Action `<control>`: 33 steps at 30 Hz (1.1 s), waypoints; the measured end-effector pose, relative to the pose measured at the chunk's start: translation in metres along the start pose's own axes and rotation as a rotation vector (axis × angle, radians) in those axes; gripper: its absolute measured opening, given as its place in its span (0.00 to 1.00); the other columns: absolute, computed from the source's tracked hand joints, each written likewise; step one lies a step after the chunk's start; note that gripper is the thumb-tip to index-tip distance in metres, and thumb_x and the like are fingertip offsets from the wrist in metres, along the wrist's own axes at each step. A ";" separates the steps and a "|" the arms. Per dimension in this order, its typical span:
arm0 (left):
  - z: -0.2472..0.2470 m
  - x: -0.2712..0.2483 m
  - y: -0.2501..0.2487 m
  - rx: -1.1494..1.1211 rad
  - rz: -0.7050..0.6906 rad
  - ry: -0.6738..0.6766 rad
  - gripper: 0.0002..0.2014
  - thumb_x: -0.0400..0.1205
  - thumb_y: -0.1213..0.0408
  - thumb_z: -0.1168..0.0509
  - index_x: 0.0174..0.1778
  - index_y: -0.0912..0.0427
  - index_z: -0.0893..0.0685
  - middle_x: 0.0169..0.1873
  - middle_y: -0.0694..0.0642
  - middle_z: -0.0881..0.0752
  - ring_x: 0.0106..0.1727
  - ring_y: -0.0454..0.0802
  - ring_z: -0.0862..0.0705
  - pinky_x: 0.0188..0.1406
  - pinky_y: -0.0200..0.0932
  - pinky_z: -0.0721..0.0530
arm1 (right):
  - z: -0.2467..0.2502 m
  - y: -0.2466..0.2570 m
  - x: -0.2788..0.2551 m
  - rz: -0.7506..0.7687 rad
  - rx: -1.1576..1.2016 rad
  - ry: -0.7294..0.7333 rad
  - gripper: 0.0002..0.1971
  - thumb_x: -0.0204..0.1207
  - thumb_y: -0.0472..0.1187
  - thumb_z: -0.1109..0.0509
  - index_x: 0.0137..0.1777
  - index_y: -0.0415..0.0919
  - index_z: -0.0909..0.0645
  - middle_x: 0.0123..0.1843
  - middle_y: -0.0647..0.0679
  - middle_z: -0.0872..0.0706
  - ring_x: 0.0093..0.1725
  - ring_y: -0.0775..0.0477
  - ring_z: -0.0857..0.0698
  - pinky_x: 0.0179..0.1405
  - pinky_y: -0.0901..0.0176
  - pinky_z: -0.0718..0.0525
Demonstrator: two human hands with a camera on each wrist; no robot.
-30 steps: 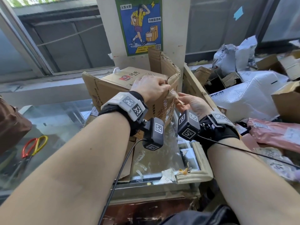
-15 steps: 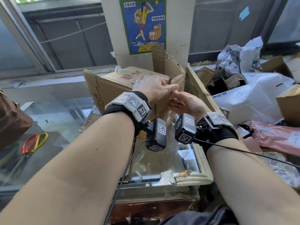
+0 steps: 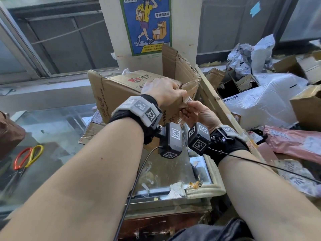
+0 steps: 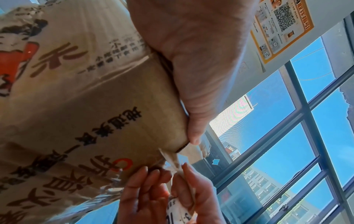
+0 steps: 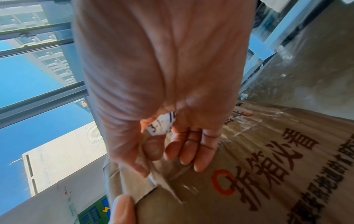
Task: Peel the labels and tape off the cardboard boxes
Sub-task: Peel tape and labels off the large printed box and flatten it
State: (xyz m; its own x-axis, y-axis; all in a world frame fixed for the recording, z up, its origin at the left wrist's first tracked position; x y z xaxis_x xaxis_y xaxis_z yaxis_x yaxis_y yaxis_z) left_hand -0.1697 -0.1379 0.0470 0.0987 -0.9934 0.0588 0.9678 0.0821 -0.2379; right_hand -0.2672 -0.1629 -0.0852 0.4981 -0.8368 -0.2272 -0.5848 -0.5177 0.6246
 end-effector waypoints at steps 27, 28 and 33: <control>0.005 -0.009 0.006 -0.016 -0.003 -0.081 0.20 0.79 0.35 0.41 0.48 0.42 0.11 0.67 0.41 0.18 0.64 0.49 0.20 0.68 0.61 0.26 | -0.010 -0.007 -0.004 0.070 0.263 -0.010 0.10 0.67 0.28 0.36 0.48 0.31 0.22 0.42 0.40 0.16 0.42 0.47 0.16 0.56 0.59 0.19; 0.006 -0.009 0.007 -0.016 -0.004 -0.094 0.20 0.78 0.33 0.40 0.44 0.43 0.11 0.66 0.41 0.17 0.61 0.48 0.19 0.67 0.61 0.24 | -0.011 -0.005 -0.003 0.064 0.241 0.007 0.13 0.62 0.28 0.32 0.48 0.31 0.23 0.42 0.41 0.17 0.42 0.48 0.16 0.55 0.60 0.18; 0.042 -0.018 -0.003 -0.171 -0.062 -0.243 0.17 0.78 0.39 0.34 0.39 0.48 0.09 0.58 0.45 0.12 0.50 0.45 0.15 0.52 0.50 0.14 | -0.037 0.028 -0.014 0.087 -0.007 0.050 0.09 0.69 0.32 0.35 0.48 0.32 0.20 0.41 0.43 0.17 0.37 0.50 0.21 0.46 0.65 0.26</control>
State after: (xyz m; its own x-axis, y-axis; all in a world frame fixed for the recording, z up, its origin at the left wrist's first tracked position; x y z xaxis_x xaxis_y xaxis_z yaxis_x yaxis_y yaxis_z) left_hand -0.1644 -0.1168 0.0876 0.1133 -0.9461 0.3035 0.9229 -0.0129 -0.3848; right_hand -0.2674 -0.1591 -0.0369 0.4769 -0.8687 -0.1340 -0.6228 -0.4415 0.6459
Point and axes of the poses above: each hand's wrist, its own x-axis towards the middle knuckle, its own z-axis out of the back of the hand, y = z × x, the point moved 10 cm from there along x, towards the middle knuckle
